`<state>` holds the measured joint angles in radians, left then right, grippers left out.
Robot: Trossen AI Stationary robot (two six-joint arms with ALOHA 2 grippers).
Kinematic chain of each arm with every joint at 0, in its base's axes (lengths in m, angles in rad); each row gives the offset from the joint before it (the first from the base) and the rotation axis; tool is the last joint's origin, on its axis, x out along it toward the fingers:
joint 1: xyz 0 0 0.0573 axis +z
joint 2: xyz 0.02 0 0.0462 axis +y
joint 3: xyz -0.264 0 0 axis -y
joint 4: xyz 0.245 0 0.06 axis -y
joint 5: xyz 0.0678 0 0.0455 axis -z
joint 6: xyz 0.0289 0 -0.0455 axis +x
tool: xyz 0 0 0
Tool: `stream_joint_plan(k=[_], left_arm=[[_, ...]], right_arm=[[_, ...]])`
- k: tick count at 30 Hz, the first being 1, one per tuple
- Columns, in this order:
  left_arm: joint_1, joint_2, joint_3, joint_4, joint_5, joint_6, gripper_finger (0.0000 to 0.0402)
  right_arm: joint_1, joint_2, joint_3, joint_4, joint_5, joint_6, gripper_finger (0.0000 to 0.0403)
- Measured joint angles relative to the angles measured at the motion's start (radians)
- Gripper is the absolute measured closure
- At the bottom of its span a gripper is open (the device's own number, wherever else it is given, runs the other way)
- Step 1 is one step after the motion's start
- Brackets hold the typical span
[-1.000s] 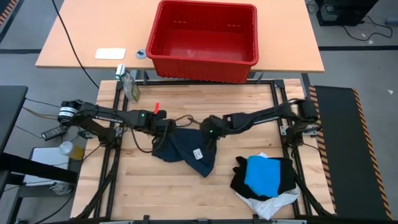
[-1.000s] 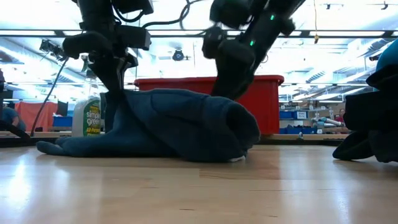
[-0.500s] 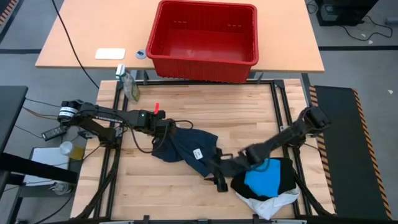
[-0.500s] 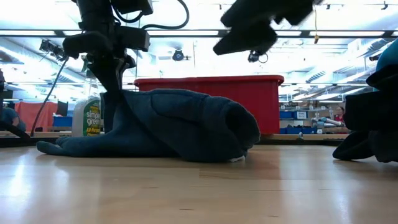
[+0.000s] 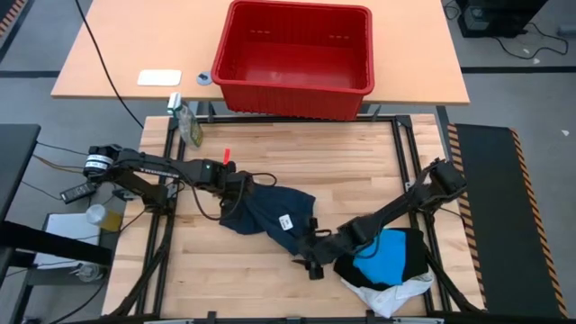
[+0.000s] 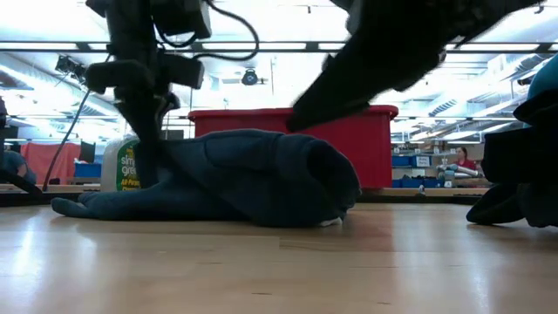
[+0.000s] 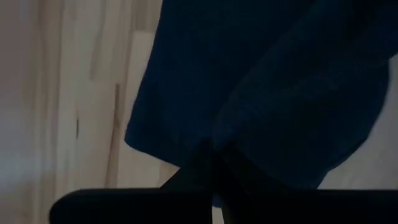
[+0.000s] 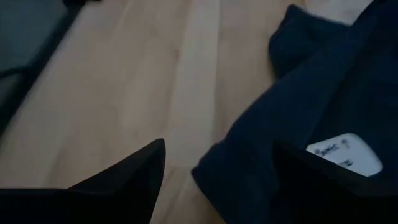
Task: Fold laundry
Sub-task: Fold the dark blue shorts
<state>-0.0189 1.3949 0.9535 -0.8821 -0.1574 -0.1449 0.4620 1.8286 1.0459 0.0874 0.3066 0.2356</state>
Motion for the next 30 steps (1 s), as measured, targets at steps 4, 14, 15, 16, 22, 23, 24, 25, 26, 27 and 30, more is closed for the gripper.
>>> stream_joint_plan(k=[4,14,15,16,22,23,24,25,26,27,30], left_arm=[[-0.007,0.000,-0.026,0.010,0.009,-0.050,0.0392],[-0.005,0.000,-0.030,0.013,0.006,-0.055,0.0392],[-0.005,0.000,-0.030,0.013,0.006,-0.055,0.0392],[-0.005,0.000,-0.030,0.013,0.006,-0.055,0.0392],[-0.005,0.000,-0.030,0.013,0.006,-0.069,0.0392],[-0.005,0.000,-0.030,0.013,0.006,-0.071,0.0392],[-0.005,0.000,-0.030,0.012,0.006,-0.072,0.0392],[-0.008,0.000,-0.030,0.012,0.006,-0.072,0.0392],[-0.009,0.000,-0.030,0.012,0.006,-0.072,0.0392],[-0.012,0.000,-0.030,0.013,0.006,-0.072,0.0392],[-0.014,0.000,-0.030,0.016,0.006,-0.076,0.0392]], right_arm=[[0.011,0.056,0.092,-0.057,0.106,-0.018,0.0098],[0.010,0.135,0.145,-0.156,0.172,0.014,0.0115],[0.010,0.136,0.143,-0.174,0.173,0.023,0.0119],[0.010,0.136,0.143,-0.175,0.177,0.032,0.0125],[0.004,0.133,0.145,-0.234,0.148,0.050,0.0207],[0.003,0.128,0.145,-0.239,0.141,0.052,0.0228],[0.002,0.119,0.144,-0.248,0.136,0.051,0.0249],[0.002,0.109,0.144,-0.252,0.133,0.051,0.0271],[0.002,0.098,0.144,-0.254,0.126,0.051,0.0291],[0.001,0.090,0.145,-0.259,0.116,0.051,0.0312],[-0.012,0.083,0.145,-0.295,0.053,0.054,0.0369]])
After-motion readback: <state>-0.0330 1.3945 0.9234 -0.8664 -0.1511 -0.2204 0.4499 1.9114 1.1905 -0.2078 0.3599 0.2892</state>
